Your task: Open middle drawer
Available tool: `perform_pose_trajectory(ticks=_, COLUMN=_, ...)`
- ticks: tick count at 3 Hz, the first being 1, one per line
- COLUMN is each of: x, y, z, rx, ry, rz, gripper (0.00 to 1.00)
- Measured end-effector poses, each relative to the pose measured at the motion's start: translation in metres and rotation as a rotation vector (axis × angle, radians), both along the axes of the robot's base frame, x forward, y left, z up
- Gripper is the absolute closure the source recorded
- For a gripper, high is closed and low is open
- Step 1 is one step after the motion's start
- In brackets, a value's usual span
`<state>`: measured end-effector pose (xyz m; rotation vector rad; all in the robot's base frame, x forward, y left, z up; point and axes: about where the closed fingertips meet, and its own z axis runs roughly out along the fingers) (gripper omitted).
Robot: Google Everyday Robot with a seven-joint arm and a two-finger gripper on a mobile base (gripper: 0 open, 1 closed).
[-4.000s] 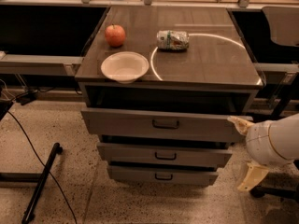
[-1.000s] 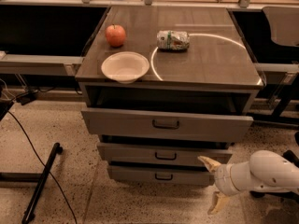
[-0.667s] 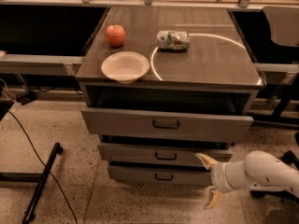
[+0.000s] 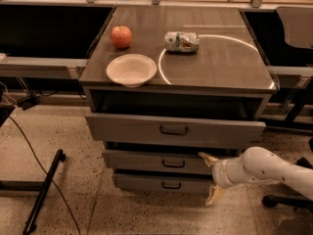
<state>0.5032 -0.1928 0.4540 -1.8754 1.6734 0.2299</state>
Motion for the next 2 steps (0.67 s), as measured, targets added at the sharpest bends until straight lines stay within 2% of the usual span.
perform_pose_trajectory(ticks=2, x=0.031, y=-0.01, z=-0.035, rx=0.0, ry=0.061, rz=-0.076, gripper=0.0)
